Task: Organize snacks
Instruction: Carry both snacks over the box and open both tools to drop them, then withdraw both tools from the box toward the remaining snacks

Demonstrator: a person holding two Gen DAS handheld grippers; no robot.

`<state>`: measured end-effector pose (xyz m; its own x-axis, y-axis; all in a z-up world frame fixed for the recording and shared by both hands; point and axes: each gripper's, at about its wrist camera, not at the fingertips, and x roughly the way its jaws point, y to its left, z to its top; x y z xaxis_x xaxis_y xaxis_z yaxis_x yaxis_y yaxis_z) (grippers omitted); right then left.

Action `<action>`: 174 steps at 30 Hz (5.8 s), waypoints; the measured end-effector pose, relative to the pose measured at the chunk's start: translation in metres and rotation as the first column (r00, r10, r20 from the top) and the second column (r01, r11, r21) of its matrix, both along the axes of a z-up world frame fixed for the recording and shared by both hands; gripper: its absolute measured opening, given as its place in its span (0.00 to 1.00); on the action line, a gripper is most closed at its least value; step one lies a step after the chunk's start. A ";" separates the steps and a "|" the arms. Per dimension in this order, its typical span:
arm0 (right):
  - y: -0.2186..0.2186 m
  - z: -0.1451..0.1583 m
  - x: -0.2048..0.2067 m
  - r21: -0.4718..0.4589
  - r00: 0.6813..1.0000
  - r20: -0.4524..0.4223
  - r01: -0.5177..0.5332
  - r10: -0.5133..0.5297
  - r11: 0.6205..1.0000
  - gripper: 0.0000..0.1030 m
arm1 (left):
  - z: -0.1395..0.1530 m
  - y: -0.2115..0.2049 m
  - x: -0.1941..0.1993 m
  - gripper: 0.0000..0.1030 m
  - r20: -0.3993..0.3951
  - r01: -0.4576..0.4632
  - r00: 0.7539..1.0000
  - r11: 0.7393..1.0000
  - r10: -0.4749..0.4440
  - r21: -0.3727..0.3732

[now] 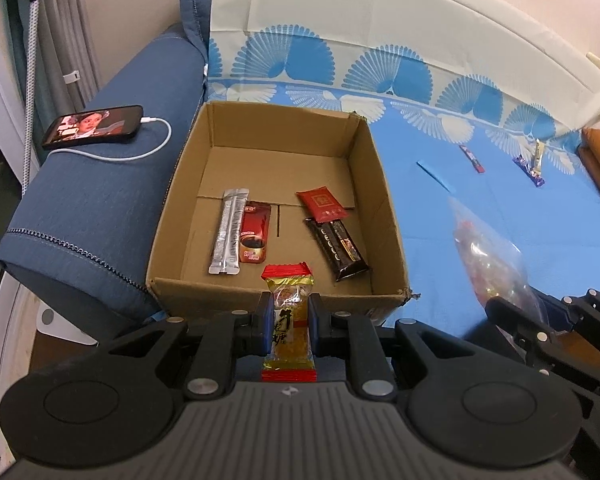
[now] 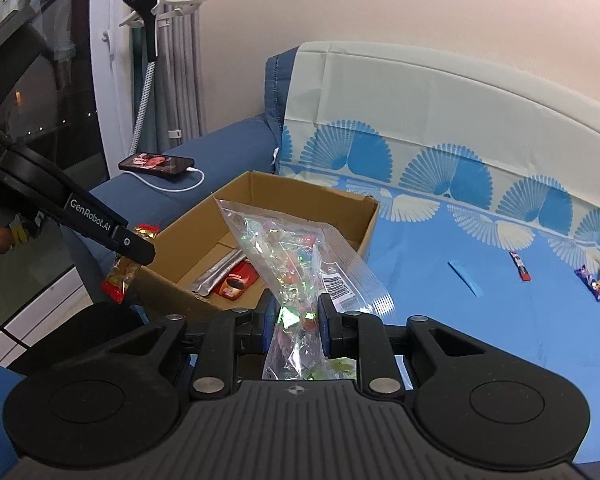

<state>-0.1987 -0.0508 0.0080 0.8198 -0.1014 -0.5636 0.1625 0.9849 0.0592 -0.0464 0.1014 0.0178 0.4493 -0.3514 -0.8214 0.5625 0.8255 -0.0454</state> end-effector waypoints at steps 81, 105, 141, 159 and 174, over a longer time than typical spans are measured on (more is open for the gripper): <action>-0.052 -0.098 0.245 0.118 0.987 -0.119 -0.090 0.104 0.989 0.37 | -0.127 -0.091 0.227 0.33 -0.084 -0.119 0.987 0.979 0.135 0.168; -0.002 -0.016 0.074 0.073 0.996 -0.089 -0.014 0.020 0.997 0.91 | -0.028 -0.004 0.062 1.00 0.031 -0.180 0.984 0.981 0.178 0.078; 0.026 0.031 -0.011 -0.030 0.994 0.107 -0.012 0.015 0.999 0.97 | 0.025 0.020 -0.036 1.00 0.183 -0.118 0.976 0.993 0.122 -0.030; -0.063 -0.002 -0.017 0.084 0.981 0.049 0.182 -0.187 0.980 0.97 | 0.013 -0.077 -0.005 1.00 0.077 -0.028 0.997 0.999 0.026 0.029; -0.287 -0.055 -0.021 0.093 0.828 -0.024 0.559 -0.560 0.824 0.98 | -0.041 -0.305 0.069 1.00 -0.002 0.105 0.994 0.989 -0.105 0.108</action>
